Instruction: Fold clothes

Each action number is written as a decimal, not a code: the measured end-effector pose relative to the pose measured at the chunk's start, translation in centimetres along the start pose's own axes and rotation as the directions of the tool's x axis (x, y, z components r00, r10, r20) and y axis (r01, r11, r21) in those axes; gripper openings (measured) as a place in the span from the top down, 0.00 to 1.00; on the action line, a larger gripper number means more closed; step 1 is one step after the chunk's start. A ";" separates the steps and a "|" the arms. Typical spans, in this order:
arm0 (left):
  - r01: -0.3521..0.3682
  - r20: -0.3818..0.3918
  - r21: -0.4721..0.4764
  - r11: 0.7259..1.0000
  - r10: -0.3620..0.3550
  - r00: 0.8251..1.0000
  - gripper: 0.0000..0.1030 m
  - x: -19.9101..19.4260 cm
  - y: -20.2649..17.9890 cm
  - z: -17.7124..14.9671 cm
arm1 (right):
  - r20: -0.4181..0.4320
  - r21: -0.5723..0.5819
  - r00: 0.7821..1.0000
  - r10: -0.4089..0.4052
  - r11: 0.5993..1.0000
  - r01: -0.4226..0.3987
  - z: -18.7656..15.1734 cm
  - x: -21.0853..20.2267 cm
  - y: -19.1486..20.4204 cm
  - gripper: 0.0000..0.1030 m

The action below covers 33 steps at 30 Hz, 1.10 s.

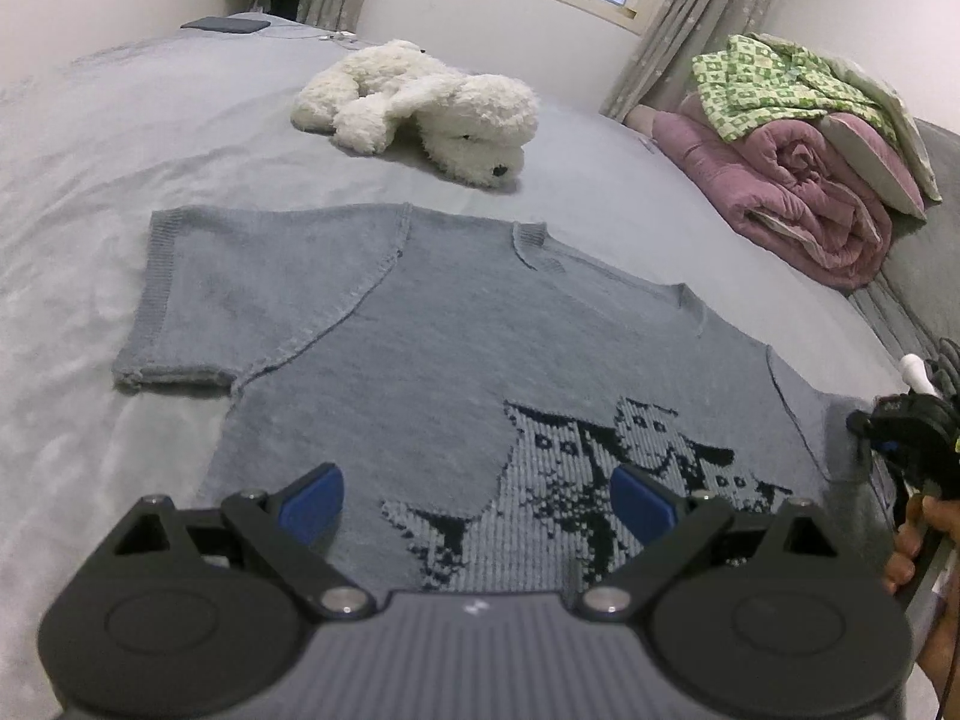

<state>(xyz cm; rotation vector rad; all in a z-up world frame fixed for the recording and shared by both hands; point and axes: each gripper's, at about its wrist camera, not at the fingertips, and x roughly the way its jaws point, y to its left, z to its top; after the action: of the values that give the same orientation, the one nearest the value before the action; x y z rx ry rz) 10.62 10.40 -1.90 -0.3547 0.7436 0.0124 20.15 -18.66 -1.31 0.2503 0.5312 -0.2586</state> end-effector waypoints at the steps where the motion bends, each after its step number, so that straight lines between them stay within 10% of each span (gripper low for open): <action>1: 0.002 0.000 -0.003 1.000 -0.002 1.000 0.07 0.0 0.1 0.1 | -0.003 -0.028 1.000 0.008 1.000 -0.008 0.1 -0.1 0.7 0.89; 7: 0.002 -0.006 -0.009 1.000 -0.002 1.000 0.07 0.0 0.3 0.2 | -0.044 -0.265 0.996 0.075 0.961 -0.084 -0.7 -0.9 5.5 0.89; 16: -0.012 -0.023 -0.009 1.000 0.011 1.000 0.07 0.5 0.4 0.1 | -0.215 -0.589 0.962 0.166 0.764 -0.263 -5.0 -0.3 9.6 0.88; 21: -0.017 -0.028 -0.013 1.000 0.016 0.999 0.07 1.2 0.2 -0.1 | -0.278 -0.573 0.932 0.234 0.738 -0.356 -4.7 -0.6 8.7 0.84; 27: -0.006 0.015 0.016 1.000 0.006 1.000 0.07 1.2 0.0 -0.9 | -0.405 -0.425 0.822 0.400 0.713 -0.557 -2.2 -1.6 6.8 0.69; 33: -0.007 0.031 0.092 0.996 0.004 1.000 0.07 0.2 -1.1 -1.5 | -0.391 -0.342 0.774 0.498 0.702 -0.625 1.6 -2.6 2.6 0.67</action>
<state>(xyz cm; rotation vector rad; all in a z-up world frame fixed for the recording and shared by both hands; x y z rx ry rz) 9.96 8.89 -2.74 -0.2640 0.7123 -0.0115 19.59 -16.21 1.84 -0.0234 0.7429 0.5251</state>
